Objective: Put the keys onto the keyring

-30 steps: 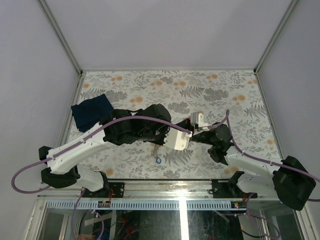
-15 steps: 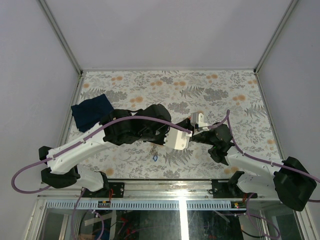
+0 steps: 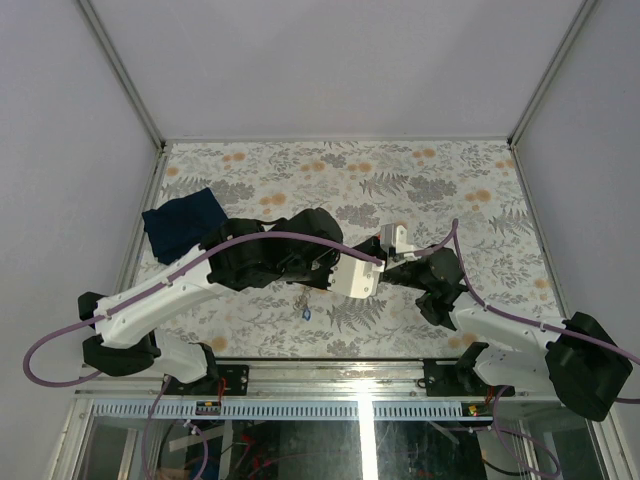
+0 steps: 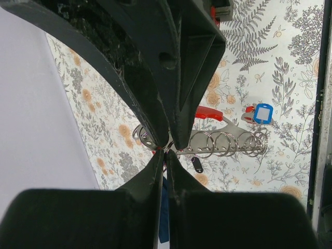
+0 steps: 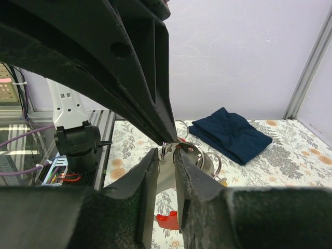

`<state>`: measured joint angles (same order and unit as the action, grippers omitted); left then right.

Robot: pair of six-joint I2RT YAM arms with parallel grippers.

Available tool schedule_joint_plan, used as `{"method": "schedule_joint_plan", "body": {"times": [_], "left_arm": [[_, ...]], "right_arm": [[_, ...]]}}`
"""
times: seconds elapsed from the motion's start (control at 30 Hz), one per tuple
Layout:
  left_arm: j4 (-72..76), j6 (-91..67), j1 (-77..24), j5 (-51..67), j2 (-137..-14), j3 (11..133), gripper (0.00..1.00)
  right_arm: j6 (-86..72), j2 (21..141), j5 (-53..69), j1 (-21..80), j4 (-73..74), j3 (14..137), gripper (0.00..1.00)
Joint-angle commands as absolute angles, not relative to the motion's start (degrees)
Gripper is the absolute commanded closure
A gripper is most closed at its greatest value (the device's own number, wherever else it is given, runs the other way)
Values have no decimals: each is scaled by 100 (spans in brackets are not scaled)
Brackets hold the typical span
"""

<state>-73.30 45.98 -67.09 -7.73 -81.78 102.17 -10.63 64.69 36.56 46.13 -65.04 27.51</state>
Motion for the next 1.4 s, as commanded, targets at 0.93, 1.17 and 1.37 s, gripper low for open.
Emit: {"method": "schedule_joint_plan", "body": {"times": [0.93,1.17,1.37], "left_arm": [[-6545,4290,-6740,-855,-8006,10314,100],[-5964,4258,-6736,-414,-7456,9917,95],[-5176,4205,-6735,177,-6775,9368,78]], "right_arm": [[-1248,6402,3058,4711,-6911,2936,100],[-1088,6049,3028,4704,-6781,2830,100],[-809,5562,3118,4710,-6352,2822,100]]}}
